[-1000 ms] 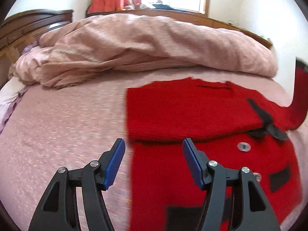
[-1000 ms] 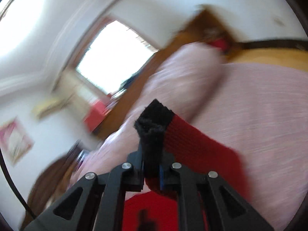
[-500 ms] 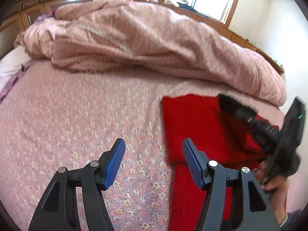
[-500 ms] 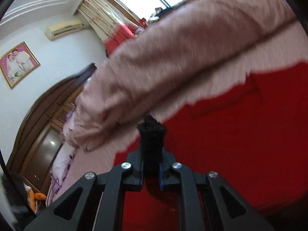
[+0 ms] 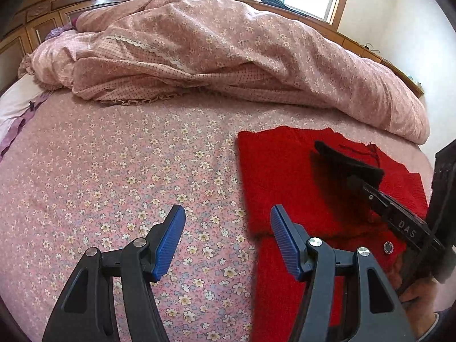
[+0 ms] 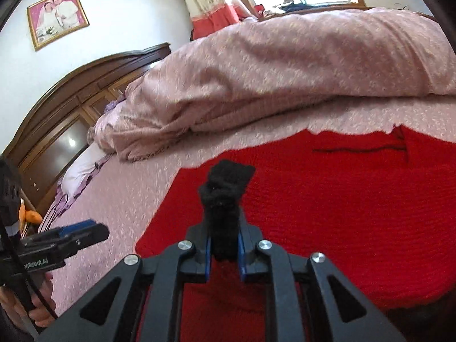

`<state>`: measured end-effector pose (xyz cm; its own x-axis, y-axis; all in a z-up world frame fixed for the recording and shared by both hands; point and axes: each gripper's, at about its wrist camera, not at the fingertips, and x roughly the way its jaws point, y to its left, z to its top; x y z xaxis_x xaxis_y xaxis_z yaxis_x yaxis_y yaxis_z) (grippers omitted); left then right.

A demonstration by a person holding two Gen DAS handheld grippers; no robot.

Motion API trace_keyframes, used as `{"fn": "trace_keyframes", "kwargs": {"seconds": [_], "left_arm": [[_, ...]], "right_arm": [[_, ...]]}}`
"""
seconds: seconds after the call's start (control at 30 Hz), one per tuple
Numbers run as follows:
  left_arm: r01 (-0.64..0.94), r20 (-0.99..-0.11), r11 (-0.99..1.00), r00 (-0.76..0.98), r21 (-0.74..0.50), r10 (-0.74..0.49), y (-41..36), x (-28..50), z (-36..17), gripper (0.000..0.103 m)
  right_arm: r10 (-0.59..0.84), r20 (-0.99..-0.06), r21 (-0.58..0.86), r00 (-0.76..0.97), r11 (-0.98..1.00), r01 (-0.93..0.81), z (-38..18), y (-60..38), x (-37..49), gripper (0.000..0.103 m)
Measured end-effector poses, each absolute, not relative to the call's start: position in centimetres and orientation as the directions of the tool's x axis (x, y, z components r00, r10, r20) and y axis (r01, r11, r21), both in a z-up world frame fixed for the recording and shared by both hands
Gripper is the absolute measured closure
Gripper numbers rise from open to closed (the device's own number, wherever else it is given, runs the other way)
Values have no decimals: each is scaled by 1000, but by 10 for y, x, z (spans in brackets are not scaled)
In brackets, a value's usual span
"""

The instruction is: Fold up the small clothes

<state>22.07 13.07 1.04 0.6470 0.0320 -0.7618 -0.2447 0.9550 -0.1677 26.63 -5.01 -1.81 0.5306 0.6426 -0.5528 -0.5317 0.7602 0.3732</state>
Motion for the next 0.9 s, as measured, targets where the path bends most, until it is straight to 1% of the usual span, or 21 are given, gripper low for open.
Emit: {"fn": "trace_keyframes", "kwargs": {"seconds": [0.17,0.27,0.37,0.4,0.5,0.53,0.63,0.73,0.8,0.87,0.9], "left_arm": [[-242,-770,955,638,-169,25,130,223,6,46],[-234,-772,959,635,-157,29,127,225,5,46],[-223,-766,962,642,-155,26,124,225,5,46],[-218,-763,964,646,-152,26,122,225,5,46],[-209,-753,967,657,-142,32,118,224,3,46],[-208,-751,967,660,-149,27,117,224,3,46],[-201,-739,963,674,-178,4,115,223,3,46],[-191,-727,963,686,-187,-5,111,222,2,46],[-191,-725,965,688,-181,0,108,222,-1,46],[-191,-729,966,685,-174,4,106,223,-4,46],[-192,-731,965,682,-178,1,105,224,-7,46]], "right_arm": [[659,-538,381,526,746,-547,-14,-56,260,83],[657,-586,377,474,739,-558,-18,-54,261,79],[664,-589,386,461,732,-561,-14,-61,256,73],[682,-569,406,460,719,-564,-9,-68,251,69],[722,-524,455,452,686,-568,5,-93,239,53],[723,-518,460,457,686,-563,9,-104,234,51],[701,-524,457,485,711,-534,17,-149,221,50],[573,-583,349,576,817,-460,15,-207,215,50],[474,-609,293,636,879,-375,7,-250,215,52],[451,-614,312,647,893,-326,-2,-281,218,58],[443,-616,322,651,896,-306,-5,-295,220,65]]}}
